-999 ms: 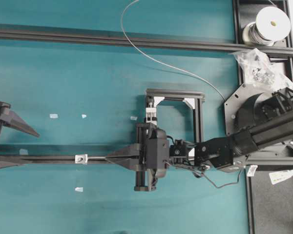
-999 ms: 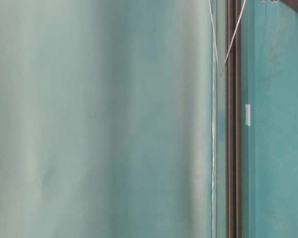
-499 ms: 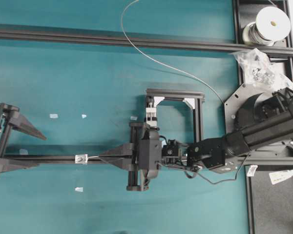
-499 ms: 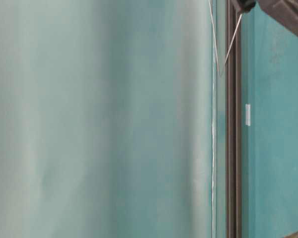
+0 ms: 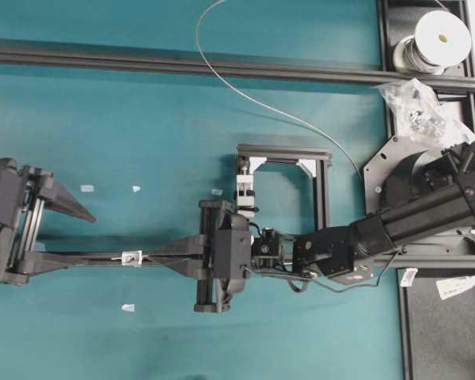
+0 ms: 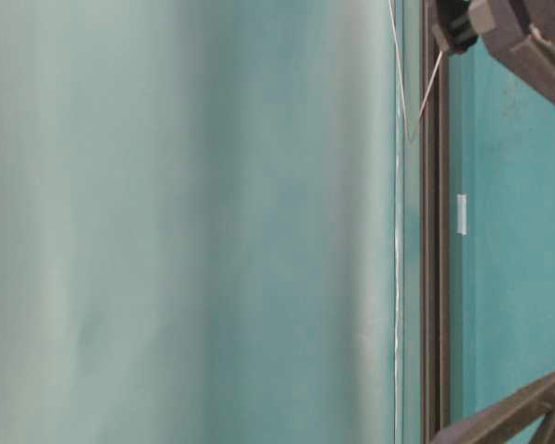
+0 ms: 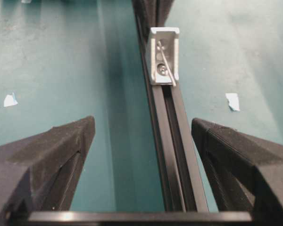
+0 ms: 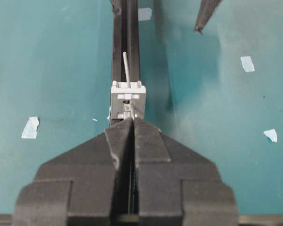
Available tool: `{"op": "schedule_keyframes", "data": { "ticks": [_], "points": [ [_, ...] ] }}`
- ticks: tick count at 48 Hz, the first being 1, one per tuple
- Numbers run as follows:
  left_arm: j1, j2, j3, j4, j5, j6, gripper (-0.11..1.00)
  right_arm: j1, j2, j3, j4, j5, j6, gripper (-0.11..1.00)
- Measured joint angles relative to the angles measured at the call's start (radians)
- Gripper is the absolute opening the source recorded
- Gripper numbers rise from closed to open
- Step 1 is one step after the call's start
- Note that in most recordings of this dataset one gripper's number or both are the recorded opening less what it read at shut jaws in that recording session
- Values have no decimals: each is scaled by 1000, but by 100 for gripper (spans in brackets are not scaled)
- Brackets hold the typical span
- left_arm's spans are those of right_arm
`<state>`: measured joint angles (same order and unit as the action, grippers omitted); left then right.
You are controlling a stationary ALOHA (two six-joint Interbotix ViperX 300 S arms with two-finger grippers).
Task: Insert the wire through the hole in the metal fitting.
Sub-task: 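Move the left gripper right to the wire tip beyond the fitting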
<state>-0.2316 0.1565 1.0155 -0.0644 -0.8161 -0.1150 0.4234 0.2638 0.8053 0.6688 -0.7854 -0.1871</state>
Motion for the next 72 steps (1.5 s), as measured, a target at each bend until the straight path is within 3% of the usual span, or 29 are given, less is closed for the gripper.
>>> {"op": "schedule_keyframes", "data": {
  "ticks": [27,47,72],
  "points": [
    [14,60,-92,0,41,-3,76,-3,5,-9,0,0,-2,-1],
    [18,66,-106,0,44,-5,76,-3,5,-8,0,0,-2,-1],
    [18,69,-126,-2,117,-81,76,-3,5,-8,0,0,-2,-1]
  ]
}}
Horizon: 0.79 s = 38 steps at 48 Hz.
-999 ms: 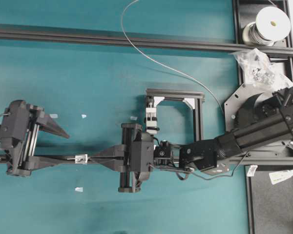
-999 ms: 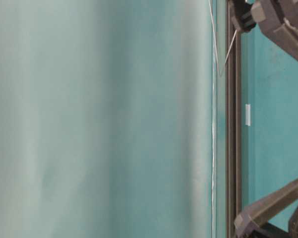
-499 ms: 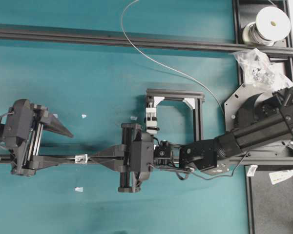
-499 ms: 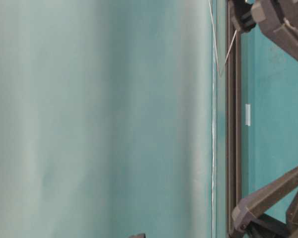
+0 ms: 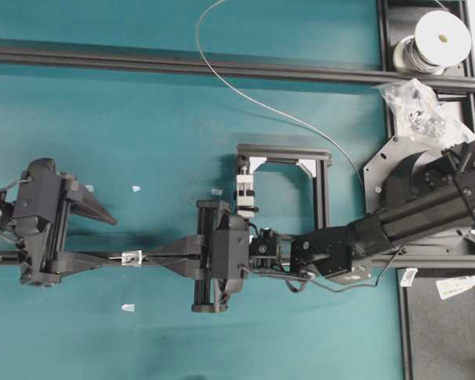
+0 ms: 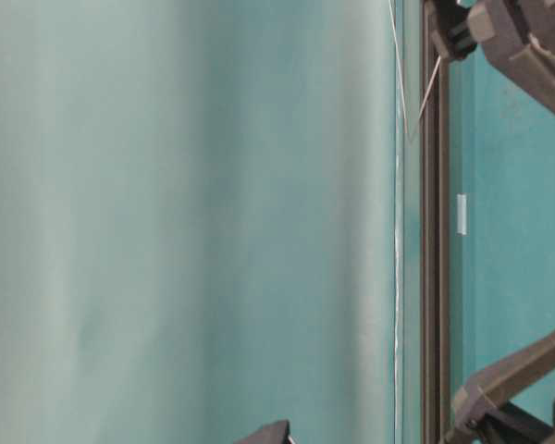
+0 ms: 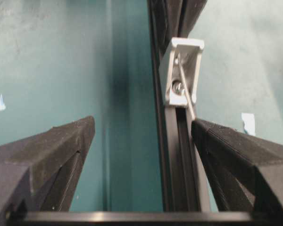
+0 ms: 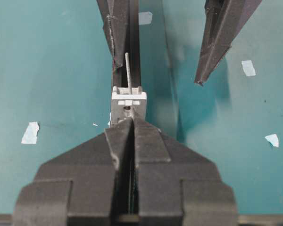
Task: Insert the wire through the hole in the metal fitting.
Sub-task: 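Move the left gripper right to the wire tip beyond the fitting, then close the left gripper on the protruding wire tip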
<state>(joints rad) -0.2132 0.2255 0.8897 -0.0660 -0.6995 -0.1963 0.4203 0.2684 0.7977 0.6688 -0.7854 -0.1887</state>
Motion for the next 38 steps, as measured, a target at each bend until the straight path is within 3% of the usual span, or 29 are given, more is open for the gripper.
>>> {"op": "schedule_keyframes", "data": {
  "ticks": [12,19,27,38],
  "points": [
    [2,0,-23,2,46,-2,72,0,0,-2,0,0,0,-1],
    [2,0,-25,0,46,-6,60,0,0,0,0,0,0,-1],
    [2,-2,-26,0,48,-8,40,0,0,-2,0,0,0,-1],
    [5,0,-43,0,84,-46,0,0,0,0,-2,2,0,-1]
  ]
}}
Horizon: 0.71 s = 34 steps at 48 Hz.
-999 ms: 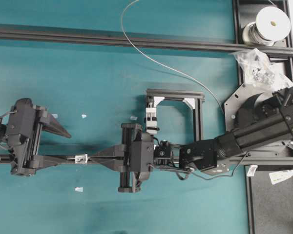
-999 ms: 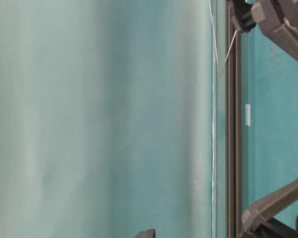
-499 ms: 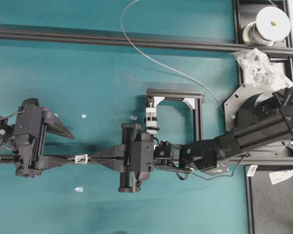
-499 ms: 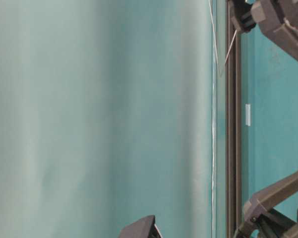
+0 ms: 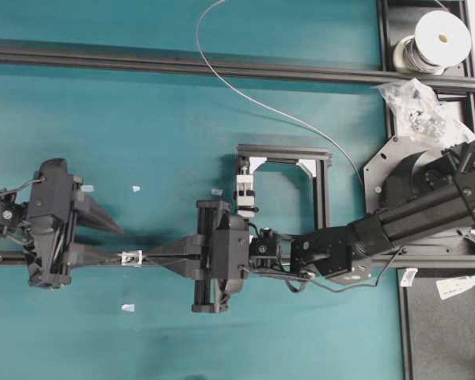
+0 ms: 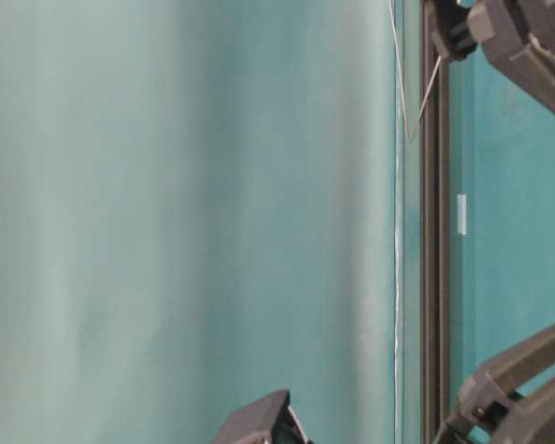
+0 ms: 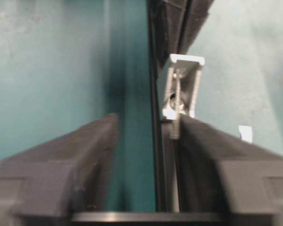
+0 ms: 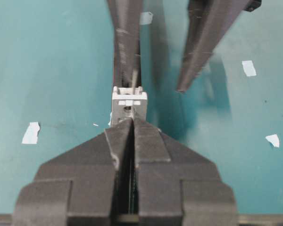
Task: Insert the wire through the hole in the metal fitting.
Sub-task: 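Close the left gripper on the protruding wire tip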
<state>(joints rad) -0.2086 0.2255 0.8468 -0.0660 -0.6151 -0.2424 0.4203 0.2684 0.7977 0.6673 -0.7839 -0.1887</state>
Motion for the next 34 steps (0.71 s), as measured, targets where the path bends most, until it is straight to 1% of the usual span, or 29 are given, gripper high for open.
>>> {"op": "schedule_keyframes", "data": {
  "ticks": [5,11,34],
  "points": [
    [0,-2,-6,0,20,-38,-6,0,0,-2,0,-2,0,-1],
    [0,-2,-11,2,32,-49,-9,0,0,-2,0,-2,0,-1],
    [0,-3,-9,3,43,-49,-9,0,0,-5,0,8,17,0]
  ]
}}
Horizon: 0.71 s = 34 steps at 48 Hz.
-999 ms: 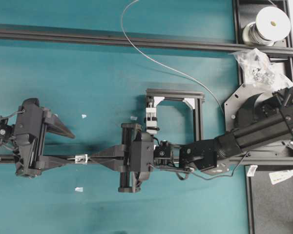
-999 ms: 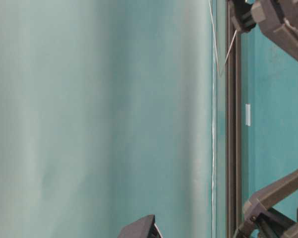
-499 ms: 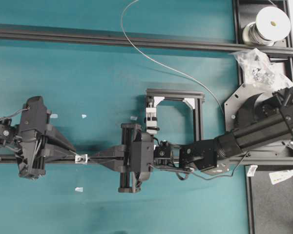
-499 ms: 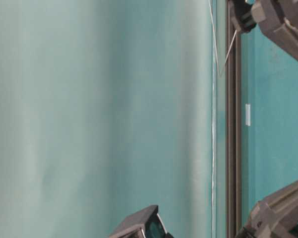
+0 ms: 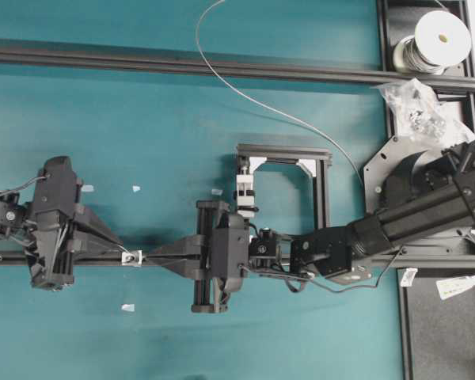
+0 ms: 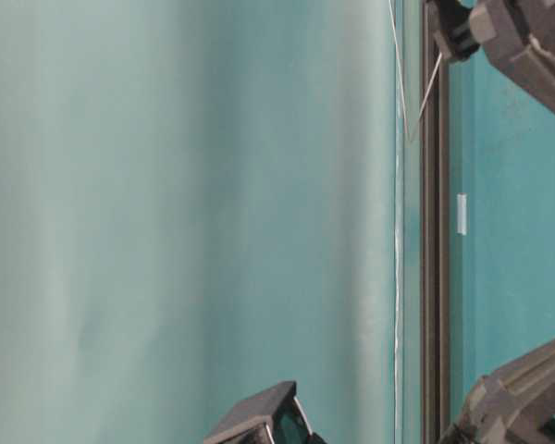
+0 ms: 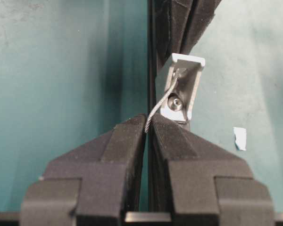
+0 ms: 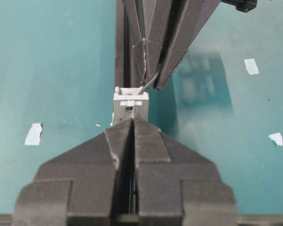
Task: Insert the wire through the hole in the metal fitting.
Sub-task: 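Close the left gripper on the protruding wire tip, then open the right gripper and pull the wire leftward with the left gripper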
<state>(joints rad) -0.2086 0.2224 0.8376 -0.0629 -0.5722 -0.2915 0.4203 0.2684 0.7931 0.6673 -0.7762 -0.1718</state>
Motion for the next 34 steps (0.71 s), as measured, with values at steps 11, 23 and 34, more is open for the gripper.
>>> {"op": "schedule_keyframes", "data": {
  "ticks": [11,23,34],
  "points": [
    [2,0,2,0,9,3,-9,-2,0,-12,2,9,0,36],
    [3,-25,28,2,44,8,-10,0,-5,-12,2,20,0,92],
    [3,-101,86,2,84,8,-10,18,-31,0,2,21,0,92]
  ]
}}
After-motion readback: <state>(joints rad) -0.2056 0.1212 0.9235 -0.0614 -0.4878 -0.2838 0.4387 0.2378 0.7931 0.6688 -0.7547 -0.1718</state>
